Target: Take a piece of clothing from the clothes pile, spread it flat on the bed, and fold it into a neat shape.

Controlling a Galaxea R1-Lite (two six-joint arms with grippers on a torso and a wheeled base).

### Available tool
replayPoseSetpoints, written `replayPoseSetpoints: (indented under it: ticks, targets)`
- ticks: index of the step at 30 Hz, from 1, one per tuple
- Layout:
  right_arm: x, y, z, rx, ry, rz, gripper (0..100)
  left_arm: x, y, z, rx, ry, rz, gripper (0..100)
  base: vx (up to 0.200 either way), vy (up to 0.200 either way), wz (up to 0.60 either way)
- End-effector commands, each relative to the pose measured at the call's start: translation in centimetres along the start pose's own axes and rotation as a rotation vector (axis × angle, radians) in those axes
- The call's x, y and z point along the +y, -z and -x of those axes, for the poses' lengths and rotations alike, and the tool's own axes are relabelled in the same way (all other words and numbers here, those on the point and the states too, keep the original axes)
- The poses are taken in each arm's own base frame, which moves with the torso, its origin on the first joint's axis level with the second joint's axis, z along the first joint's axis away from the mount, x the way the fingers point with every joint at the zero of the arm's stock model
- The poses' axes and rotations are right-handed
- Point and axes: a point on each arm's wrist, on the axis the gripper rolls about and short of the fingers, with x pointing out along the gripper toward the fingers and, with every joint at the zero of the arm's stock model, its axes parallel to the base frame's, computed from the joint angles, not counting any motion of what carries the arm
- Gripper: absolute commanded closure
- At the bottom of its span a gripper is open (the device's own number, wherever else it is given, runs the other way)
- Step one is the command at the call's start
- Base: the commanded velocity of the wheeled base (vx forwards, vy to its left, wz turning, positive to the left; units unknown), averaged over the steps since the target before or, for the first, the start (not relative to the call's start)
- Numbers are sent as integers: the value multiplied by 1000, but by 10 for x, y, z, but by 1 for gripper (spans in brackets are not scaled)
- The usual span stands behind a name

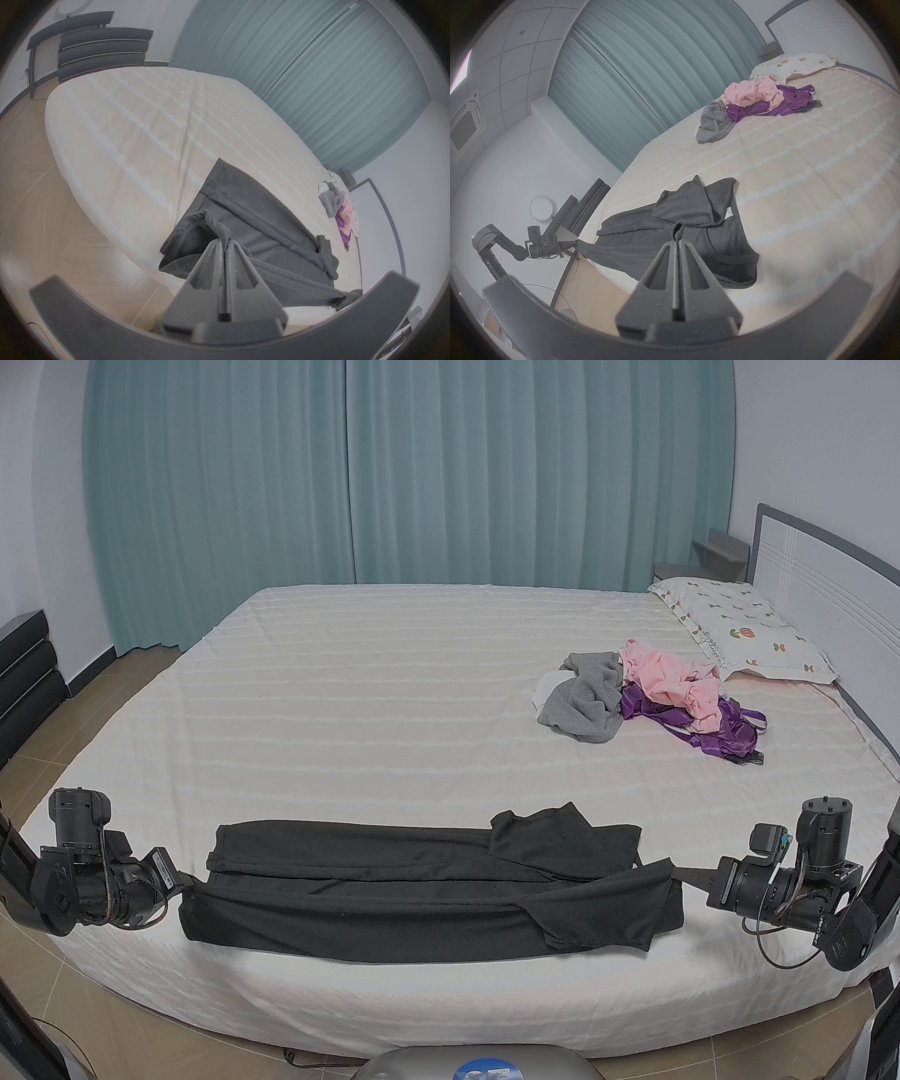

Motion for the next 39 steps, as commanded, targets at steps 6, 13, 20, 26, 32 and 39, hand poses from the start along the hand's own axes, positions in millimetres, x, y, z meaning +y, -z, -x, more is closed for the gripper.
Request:
replayPoseSetpoints:
  ticks: [6, 13, 20, 26, 32, 39]
  targets:
    - [-5, -7, -13, -6, 7, -3, 100, -10, -19, -7, -46, 32, 38, 100, 0, 0, 0]
    - [-14, -7, -32, 35, 36, -23, 100, -2, -18, -34, 7, -1, 53, 100, 0, 0, 0]
    - [-26, -15, -61, 68, 66, -43, 100, 1, -21, -62, 39, -18, 54, 100, 0, 0, 0]
    - [-36, -14, -86, 115, 121, -63, 100, -2, -22, -88, 59, -21, 51, 100, 0, 0, 0]
    - [-46, -9, -105, 144, 148, -74, 100, -2, -22, -107, 63, -34, 48, 100, 0, 0, 0]
    - [-55, -4, -119, 161, 178, -81, 100, 0, -21, -120, 60, -66, 46, 100, 0, 0, 0]
